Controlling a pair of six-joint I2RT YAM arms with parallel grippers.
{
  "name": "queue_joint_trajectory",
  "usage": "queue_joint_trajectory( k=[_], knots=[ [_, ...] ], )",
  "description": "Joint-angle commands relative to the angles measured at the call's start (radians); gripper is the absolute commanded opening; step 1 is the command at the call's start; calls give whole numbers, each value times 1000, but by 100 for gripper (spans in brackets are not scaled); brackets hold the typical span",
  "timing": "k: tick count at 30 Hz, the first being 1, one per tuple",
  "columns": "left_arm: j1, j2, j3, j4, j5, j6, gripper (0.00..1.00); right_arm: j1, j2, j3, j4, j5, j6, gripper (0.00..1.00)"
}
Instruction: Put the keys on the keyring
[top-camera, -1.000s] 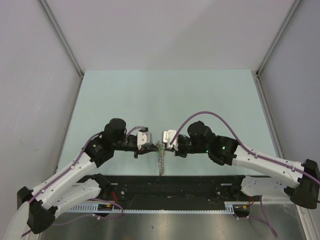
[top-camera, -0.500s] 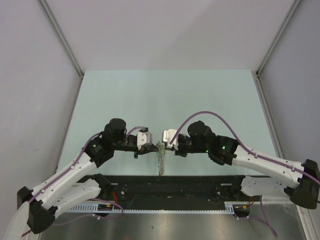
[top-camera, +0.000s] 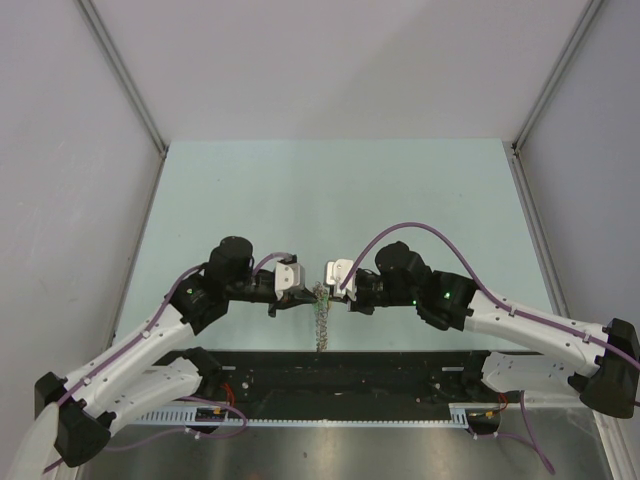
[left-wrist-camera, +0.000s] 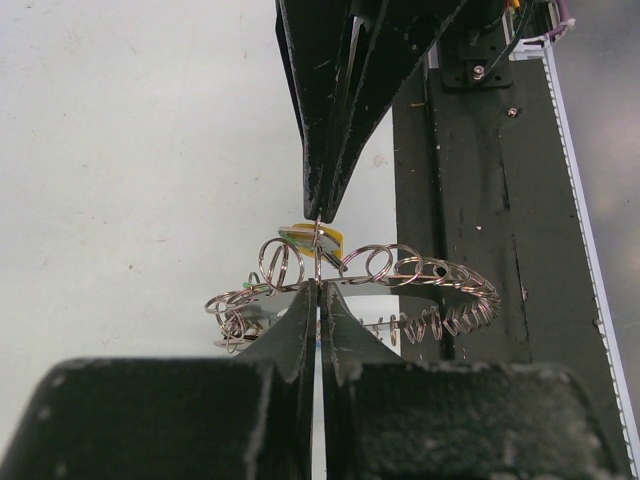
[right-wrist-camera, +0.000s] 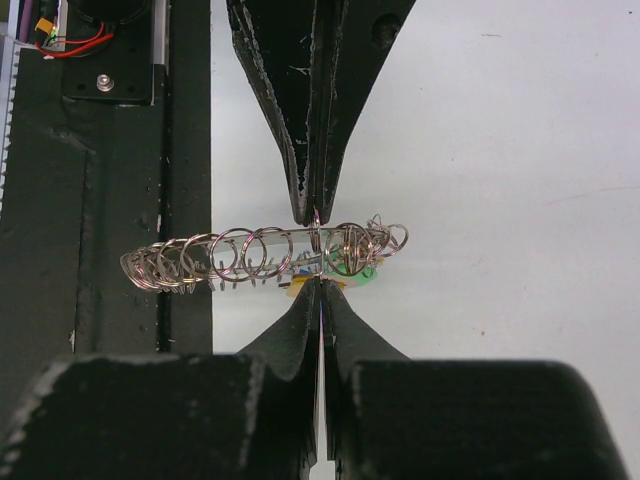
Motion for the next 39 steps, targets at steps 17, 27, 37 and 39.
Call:
queue_joint_trajectory(
  k=[17,27,37,39],
  knots=[
    [-7,-13,15,43,24,8,1,6,-16,45,5,-2,-6,0],
    [-7,-11,15,44,42,8,0,7,-8,47,14,-2,-8,0],
    [-7,-10,15,46,44,8,0,6,-8,47,23,-32,-11,0],
    [-7,-10,15,46,50,8,0,6,-11,45,25,-42,-14,0]
  ],
)
